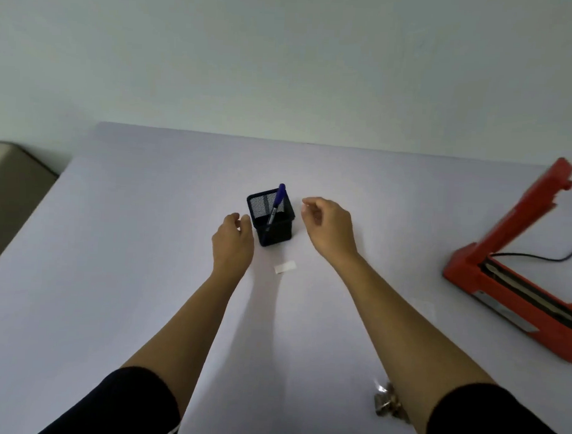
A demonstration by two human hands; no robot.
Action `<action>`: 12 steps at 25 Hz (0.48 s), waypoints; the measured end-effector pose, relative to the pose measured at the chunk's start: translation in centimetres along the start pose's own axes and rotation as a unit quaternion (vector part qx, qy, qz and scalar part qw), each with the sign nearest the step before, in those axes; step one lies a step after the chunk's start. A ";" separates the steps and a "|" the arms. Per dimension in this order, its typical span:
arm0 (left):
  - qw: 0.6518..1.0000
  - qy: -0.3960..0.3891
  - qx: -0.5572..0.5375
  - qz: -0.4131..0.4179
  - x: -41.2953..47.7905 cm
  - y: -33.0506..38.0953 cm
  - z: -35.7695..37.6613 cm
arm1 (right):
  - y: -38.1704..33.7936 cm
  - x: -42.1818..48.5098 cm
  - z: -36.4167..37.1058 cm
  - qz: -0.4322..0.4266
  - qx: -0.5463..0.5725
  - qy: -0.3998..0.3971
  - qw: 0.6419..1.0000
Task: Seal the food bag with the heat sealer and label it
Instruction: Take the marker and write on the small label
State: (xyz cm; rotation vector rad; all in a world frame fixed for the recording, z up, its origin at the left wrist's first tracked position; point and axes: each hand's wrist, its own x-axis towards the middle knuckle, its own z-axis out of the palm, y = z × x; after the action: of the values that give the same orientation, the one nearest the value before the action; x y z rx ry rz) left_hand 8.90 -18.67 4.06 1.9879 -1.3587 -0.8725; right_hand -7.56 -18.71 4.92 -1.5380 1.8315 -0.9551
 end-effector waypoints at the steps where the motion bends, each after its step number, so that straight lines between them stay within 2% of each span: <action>1: 1.000 -0.031 0.006 -0.001 0.8 0.3 0.0 | -0.5 1.5 0.9 -0.003 -0.007 -0.007 1.000; 4: 0.995 -0.091 0.035 0.001 2.4 0.3 0.5 | -1.1 5.3 3.9 0.015 -0.041 -0.038 0.998; 7: 0.994 -0.104 0.026 0.007 2.5 -0.2 0.7 | -0.8 6.9 5.8 0.019 -0.066 -0.060 0.996; 12: 0.994 -0.111 0.018 0.005 2.2 0.2 0.6 | -1.6 6.7 5.4 -0.011 -0.004 -0.032 0.999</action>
State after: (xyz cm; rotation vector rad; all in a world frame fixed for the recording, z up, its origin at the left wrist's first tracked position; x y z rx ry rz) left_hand 8.94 -20.87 3.39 1.9547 -1.5136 -1.0982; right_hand -3.64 -26.34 3.23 -1.5788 1.7790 -0.9004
